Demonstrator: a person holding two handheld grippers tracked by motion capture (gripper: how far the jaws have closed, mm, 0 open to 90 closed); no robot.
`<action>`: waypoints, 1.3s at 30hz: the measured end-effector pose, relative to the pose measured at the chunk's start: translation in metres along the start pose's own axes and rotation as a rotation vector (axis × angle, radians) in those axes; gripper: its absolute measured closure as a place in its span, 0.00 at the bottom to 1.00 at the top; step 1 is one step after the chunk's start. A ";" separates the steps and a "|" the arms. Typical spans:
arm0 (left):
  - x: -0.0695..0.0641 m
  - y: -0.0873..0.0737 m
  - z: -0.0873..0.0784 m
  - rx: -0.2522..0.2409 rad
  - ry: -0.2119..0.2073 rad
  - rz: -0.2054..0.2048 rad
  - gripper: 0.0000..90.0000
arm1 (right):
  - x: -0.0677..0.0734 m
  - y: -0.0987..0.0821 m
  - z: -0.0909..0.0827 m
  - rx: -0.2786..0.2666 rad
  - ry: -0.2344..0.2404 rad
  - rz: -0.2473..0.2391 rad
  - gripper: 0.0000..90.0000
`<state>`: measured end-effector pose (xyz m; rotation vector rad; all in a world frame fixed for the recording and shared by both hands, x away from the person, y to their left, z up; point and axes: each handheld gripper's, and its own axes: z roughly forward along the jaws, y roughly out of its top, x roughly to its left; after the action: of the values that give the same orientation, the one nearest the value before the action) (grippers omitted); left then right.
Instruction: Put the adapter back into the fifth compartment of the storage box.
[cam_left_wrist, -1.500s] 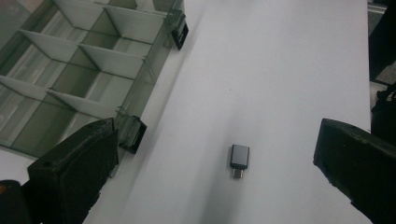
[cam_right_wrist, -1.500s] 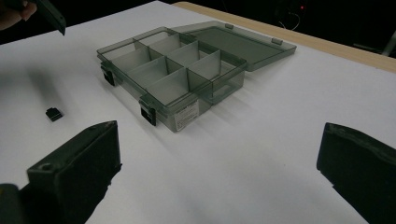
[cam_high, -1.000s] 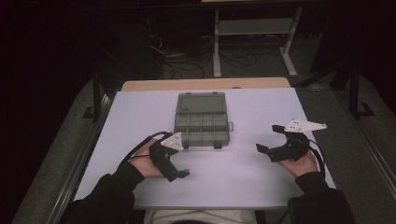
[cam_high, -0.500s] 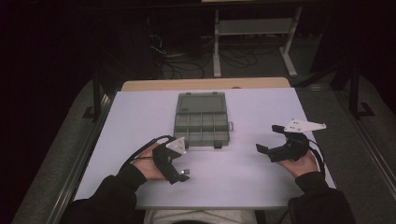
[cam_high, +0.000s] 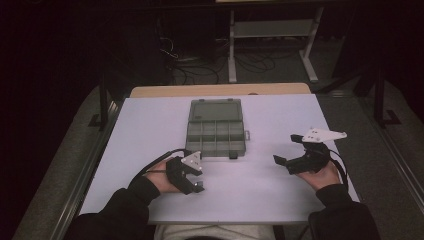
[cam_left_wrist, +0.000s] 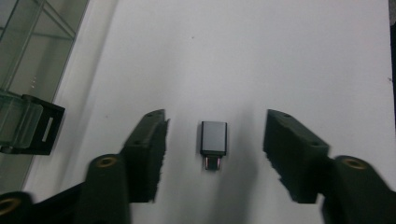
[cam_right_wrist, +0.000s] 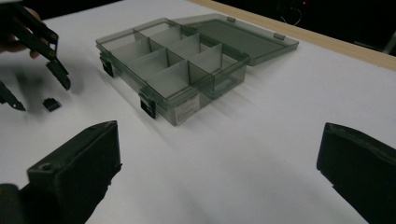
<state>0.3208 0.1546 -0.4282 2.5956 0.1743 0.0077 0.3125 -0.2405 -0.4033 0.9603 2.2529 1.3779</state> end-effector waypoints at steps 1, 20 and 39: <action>0.000 0.000 0.000 -0.003 0.000 0.003 0.47 | 0.000 0.000 0.000 0.000 0.000 0.000 0.00; 0.001 0.000 0.004 0.020 -0.008 0.031 0.85 | 0.000 0.000 0.001 0.012 -0.008 -0.011 0.00; 0.007 0.005 -0.024 -0.028 0.010 0.028 0.85 | -0.001 -0.001 0.001 0.014 -0.005 -0.005 0.00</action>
<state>0.3276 0.1633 -0.4052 2.5698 0.1403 0.0325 0.3134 -0.2402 -0.4046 0.9611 2.2624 1.3578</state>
